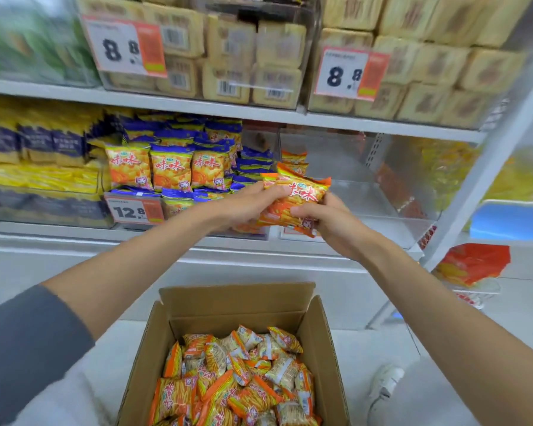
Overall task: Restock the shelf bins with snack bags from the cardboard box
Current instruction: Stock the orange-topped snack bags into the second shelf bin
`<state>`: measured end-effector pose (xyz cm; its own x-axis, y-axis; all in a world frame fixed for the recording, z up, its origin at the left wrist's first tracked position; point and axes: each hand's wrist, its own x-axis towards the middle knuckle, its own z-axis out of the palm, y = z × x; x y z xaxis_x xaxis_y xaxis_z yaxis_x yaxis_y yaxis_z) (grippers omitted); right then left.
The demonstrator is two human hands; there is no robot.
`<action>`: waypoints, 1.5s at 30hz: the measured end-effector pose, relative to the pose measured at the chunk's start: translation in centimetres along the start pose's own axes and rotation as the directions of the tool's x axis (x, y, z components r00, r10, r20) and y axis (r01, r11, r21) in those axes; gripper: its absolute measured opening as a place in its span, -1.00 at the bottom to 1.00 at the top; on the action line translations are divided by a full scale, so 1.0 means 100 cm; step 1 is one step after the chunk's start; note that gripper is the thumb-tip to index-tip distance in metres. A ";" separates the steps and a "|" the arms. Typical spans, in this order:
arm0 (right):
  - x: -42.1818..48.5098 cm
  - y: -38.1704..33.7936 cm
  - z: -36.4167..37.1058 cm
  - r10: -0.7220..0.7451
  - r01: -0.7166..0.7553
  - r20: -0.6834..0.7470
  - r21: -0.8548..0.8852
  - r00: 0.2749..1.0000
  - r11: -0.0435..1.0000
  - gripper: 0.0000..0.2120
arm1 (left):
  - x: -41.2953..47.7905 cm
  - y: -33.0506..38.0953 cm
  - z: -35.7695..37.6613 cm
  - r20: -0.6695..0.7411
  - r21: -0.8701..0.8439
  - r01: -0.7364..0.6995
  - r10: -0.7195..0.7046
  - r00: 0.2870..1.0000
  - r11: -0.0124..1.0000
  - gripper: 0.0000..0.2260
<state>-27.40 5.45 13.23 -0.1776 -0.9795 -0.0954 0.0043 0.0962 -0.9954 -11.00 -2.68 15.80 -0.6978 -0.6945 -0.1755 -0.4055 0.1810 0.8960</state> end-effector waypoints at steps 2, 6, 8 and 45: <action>0.010 -0.011 -0.015 -0.026 0.028 -0.068 0.034 0.997 0.999 -0.16 | 0.014 0.009 -0.007 -0.031 0.134 -0.054 0.058 0.998 0.989 -0.34; 0.051 -0.021 -0.065 -0.036 0.049 -0.198 0.059 0.980 0.997 -0.43 | 0.061 -0.003 -0.017 -0.265 0.246 -0.118 0.184 0.947 0.962 -0.28; 0.081 -0.016 -0.084 -0.006 -0.006 -0.205 -0.055 0.979 0.998 -0.60 | 0.086 -0.018 -0.019 -0.320 0.280 -0.115 0.205 0.925 0.953 -0.45; -0.031 0.146 0.036 0.023 0.033 0.074 -0.677 0.997 0.735 -0.87 | -0.043 -0.177 0.043 -0.297 0.145 0.148 -0.100 0.950 0.978 -0.83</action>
<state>-23.27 9.26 -1.02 -0.1041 -0.9874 -0.1188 -0.6688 0.1579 -0.7265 -3.38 0.13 -1.07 -0.4472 -0.8842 -0.1350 -0.5855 0.1753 0.7915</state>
